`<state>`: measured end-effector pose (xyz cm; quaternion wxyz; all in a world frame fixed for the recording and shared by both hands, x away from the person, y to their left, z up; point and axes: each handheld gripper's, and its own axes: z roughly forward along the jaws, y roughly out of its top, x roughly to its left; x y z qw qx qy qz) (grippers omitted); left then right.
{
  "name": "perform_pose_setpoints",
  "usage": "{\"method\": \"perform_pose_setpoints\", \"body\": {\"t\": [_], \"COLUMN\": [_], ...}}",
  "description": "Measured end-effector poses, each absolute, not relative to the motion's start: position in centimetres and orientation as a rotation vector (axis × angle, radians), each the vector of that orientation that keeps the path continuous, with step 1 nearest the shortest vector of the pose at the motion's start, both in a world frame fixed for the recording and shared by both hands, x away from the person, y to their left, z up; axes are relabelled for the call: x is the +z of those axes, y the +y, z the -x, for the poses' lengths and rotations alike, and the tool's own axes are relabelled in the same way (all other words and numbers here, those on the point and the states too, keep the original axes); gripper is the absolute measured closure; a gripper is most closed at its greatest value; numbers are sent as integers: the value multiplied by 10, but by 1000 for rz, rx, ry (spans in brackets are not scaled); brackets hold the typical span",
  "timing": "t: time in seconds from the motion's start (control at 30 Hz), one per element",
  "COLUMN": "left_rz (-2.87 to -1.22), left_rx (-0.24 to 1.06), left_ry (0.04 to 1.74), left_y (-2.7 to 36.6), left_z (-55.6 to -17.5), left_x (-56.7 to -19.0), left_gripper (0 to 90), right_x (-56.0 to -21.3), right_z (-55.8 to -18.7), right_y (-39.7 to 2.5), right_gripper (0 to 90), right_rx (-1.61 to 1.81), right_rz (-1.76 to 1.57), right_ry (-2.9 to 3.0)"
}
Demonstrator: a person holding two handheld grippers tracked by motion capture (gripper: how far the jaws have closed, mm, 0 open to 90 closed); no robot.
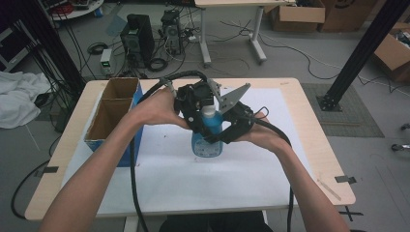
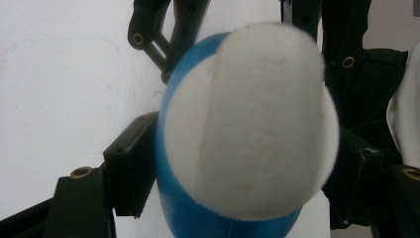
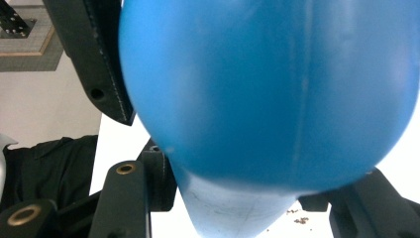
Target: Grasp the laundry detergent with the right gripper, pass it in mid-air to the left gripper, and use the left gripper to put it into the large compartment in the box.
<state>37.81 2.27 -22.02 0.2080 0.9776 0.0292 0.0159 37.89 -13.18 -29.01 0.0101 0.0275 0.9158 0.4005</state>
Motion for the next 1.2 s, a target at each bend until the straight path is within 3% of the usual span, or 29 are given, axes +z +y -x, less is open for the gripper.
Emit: {"method": "perform_pose_setpoints", "body": {"t": [0.7,1.2], "left_rz": [-2718,-2733], "left_rx": [45,20], "left_ry": [84,80], "left_y": [22,23], "left_z": [-379,-378], "left_x": [-221,-221], "left_gripper": [363,377], "right_x": [-291,-292], "right_z": [-379,-377], "right_y": [-131,-129], "right_gripper": [462,462], "right_rx": [1256,1251], "right_rz": [-90,-68], "right_ry": [2855,2863]}}
